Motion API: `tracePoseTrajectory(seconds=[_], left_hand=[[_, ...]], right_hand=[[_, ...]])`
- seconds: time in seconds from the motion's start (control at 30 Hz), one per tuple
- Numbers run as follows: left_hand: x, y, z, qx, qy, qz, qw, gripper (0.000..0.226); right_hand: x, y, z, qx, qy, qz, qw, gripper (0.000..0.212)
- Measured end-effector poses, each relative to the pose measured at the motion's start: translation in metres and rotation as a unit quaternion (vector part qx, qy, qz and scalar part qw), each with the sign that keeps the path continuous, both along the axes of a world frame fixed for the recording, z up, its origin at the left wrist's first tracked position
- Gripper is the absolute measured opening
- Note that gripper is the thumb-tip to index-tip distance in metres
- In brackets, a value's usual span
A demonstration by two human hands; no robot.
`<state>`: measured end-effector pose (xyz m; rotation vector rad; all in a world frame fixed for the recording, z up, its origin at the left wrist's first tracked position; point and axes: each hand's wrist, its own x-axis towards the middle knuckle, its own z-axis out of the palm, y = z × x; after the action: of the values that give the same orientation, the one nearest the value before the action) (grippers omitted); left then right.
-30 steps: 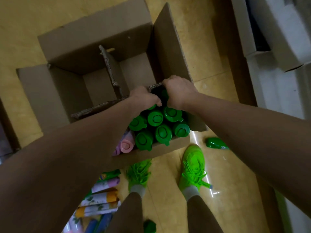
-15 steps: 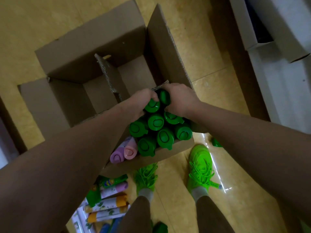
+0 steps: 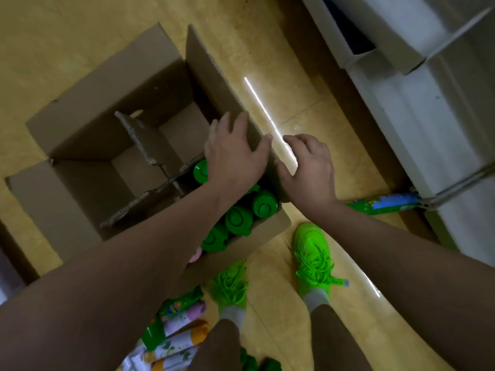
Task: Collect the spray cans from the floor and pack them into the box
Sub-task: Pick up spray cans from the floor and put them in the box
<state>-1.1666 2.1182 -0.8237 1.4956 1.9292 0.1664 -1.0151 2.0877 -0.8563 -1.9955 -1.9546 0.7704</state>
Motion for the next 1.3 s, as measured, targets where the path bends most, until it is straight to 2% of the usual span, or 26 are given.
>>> tracePoseTrajectory(seconds=[0.2,0.43,0.5,0.6,0.73,0.87,0.93,1.1,1.13,1.23,1.3], left_hand=[[0.085,-0.012,-0.007,0.075,-0.027,-0.143,0.986,0.069],[0.178,-0.058,-0.076,0.06,-0.044,-0.186,0.98,0.065],[0.195,-0.073,-0.101,0.015,-0.04,-0.184,0.982,0.064],[0.211,-0.093,-0.139,-0.014,-0.03,-0.182,0.983,0.066],[0.219,-0.108,-0.181,-0.067,-0.004,-0.182,0.981,0.069],[0.223,-0.115,-0.207,-0.073,0.007,-0.171,0.983,0.07],[0.225,-0.117,-0.217,-0.077,0.005,-0.165,0.983,0.069],[0.225,-0.123,-0.234,-0.086,0.01,-0.152,0.985,0.068],[0.225,-0.124,-0.234,-0.09,0.007,-0.151,0.985,0.069],[0.225,-0.124,-0.229,-0.1,0.002,-0.157,0.982,0.069],[0.227,-0.118,-0.223,-0.099,0.002,-0.165,0.981,0.07]], right_hand=[[0.066,-0.029,-0.022,-0.07,0.021,-0.191,0.979,0.053],[0.152,-0.077,-0.083,-0.212,0.012,-0.379,0.901,0.055],[0.17,-0.089,-0.106,-0.258,0.007,-0.403,0.878,0.051],[0.19,-0.106,-0.14,-0.306,0.008,-0.418,0.855,0.056],[0.205,-0.113,-0.18,-0.327,0.031,-0.446,0.833,0.061],[0.21,-0.11,-0.214,-0.336,0.047,-0.476,0.811,0.069],[0.208,-0.107,-0.228,-0.327,0.077,-0.527,0.78,0.076],[0.205,-0.1,-0.251,-0.301,0.204,-0.648,0.669,0.091],[0.206,-0.099,-0.252,-0.307,0.228,-0.657,0.649,0.087],[0.212,-0.092,-0.247,-0.322,0.309,-0.668,0.596,0.047],[0.216,-0.09,-0.239,-0.335,0.329,-0.669,0.576,0.043]])
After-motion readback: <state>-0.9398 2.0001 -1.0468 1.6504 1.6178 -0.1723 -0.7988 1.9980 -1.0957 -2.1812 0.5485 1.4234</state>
